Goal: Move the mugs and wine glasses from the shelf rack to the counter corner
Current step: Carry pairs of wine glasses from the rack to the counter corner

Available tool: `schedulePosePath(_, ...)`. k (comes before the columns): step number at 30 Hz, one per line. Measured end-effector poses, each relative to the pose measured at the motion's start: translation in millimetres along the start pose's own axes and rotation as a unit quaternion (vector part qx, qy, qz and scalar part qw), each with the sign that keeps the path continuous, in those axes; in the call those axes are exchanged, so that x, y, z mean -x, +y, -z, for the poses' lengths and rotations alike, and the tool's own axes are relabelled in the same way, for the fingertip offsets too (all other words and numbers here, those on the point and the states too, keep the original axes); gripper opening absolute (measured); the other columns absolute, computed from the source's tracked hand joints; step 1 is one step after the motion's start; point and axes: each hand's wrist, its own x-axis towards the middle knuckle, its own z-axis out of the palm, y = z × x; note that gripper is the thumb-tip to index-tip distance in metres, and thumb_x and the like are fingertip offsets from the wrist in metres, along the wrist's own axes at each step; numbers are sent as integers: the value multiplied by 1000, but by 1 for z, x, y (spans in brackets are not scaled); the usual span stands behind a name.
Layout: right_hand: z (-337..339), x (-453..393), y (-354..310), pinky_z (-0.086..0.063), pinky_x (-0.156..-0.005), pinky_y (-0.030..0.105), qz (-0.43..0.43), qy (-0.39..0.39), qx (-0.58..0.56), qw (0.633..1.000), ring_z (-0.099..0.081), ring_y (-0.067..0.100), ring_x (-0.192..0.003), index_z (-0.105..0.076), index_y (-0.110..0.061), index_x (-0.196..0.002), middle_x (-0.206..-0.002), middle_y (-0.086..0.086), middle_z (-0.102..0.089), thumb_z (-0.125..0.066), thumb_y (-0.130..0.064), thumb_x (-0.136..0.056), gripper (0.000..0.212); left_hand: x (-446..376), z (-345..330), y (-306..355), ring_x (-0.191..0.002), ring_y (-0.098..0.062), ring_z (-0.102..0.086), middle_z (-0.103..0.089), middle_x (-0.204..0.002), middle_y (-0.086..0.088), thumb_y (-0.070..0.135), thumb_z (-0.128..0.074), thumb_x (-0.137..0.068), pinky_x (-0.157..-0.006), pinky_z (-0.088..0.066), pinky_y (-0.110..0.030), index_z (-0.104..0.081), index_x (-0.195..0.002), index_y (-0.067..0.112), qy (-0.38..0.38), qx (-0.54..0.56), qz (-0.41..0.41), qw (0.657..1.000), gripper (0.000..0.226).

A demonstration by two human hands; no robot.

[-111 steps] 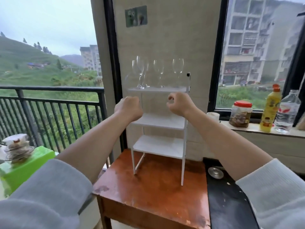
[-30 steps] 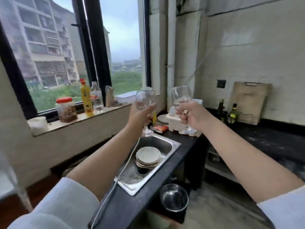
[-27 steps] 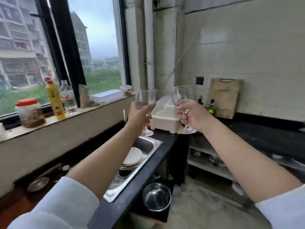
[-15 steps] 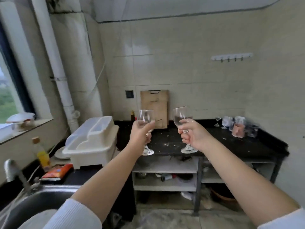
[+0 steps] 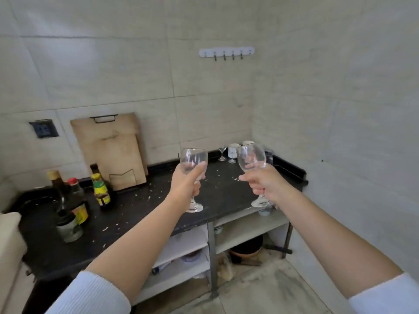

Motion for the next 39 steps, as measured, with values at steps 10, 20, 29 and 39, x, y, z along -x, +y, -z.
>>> schedulePosePath(10,59,-201,-12,-17,-30,7,-4,9,0,1000,-23,1,-23,-42,-20,-69,-43,-3,-33,-55,13,-75,36,-200,-52,-30,-23,0,-24,-47,-61,-4,21,-61,-86,-30,-20,-10,-46,-78,19,15,-22,22,999,17)
schedulePosePath(20,71,-371,22,-19,-31,10,-65,12,9,998,-27,2,-24,-47,-15,-72,-33,-8,-34,-58,14,-73,30,-359,-39,-95,-24,0,-25,-46,-60,-4,22,-62,-85,-30,-20,-9,-42,-78,17,58,-14,70,996,21)
schedulePosePath(29,73,-516,46,-25,-33,15,-126,-29,-66,989,-31,5,-28,-49,-18,-75,-38,-7,-49,-48,-41,-90,28,-515,-23,-144,-35,-2,-41,-55,-75,-5,37,-53,-90,-33,-28,-13,-47,-102,15,28,-41,117,992,26)
schedulePosePath(39,70,-633,107,-47,-91,39,-115,45,150,981,-53,23,-105,-51,-11,-113,-113,6,-54,-70,-23,-78,42,-613,-22,-226,-96,-19,-54,-52,-108,-7,6,-76,-73,-82,-44,-28,-43,-127,7,87,-198,151,965,64)
